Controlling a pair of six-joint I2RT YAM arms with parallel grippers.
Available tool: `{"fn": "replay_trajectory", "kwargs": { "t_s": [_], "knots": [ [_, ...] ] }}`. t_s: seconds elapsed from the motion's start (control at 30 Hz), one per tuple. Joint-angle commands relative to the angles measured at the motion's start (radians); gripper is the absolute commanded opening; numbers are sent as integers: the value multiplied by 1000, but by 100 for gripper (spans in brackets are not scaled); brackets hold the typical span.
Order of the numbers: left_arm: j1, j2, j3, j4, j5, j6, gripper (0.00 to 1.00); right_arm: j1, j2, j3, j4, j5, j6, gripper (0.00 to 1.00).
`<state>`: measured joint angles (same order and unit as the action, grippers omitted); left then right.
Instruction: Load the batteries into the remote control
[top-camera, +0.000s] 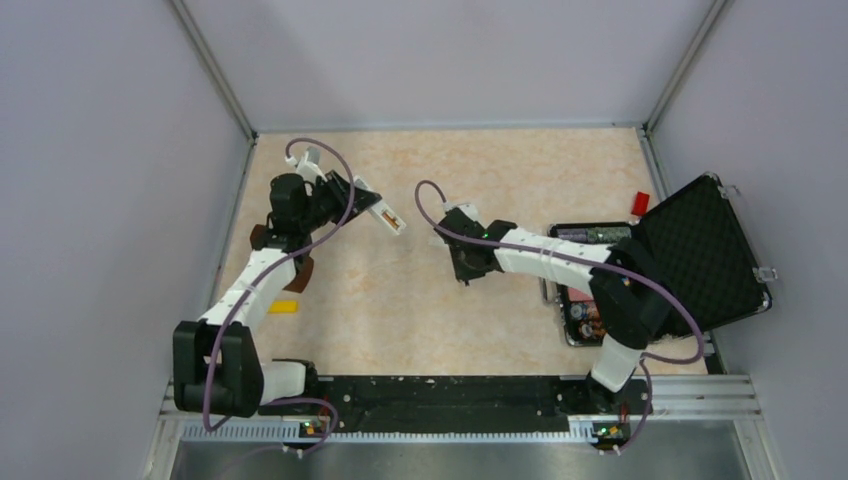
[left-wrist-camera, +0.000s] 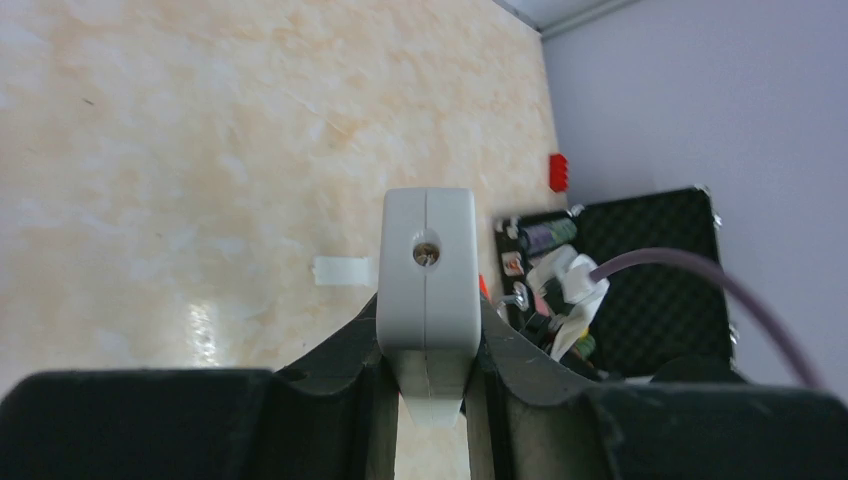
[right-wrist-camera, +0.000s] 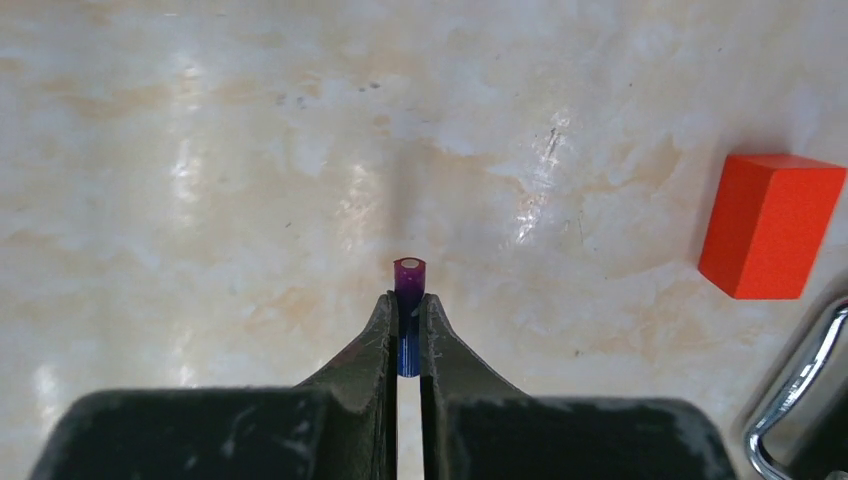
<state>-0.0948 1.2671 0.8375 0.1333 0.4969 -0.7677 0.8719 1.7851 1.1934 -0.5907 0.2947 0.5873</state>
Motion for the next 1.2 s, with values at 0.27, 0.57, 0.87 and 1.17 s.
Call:
{"fn": "replay_trajectory", "kwargs": {
  "t_s": [0.27, 0.57, 0.87, 1.17],
  "knots": [
    [-59, 179, -59, 382, 529, -265, 0, -50, -283, 203, -159, -385, -225, 0],
    [-177, 373, -6, 501, 622, -375, 0, -60, -229, 318, -269, -503, -127, 0],
    [-222, 467, 18, 512, 620, -393, 0, -60, -149, 346, -332, -511, -70, 0],
    [-226, 489, 32, 514, 626, -388, 0, -71, -102, 382, -381, -435, -65, 0]
  ]
}}
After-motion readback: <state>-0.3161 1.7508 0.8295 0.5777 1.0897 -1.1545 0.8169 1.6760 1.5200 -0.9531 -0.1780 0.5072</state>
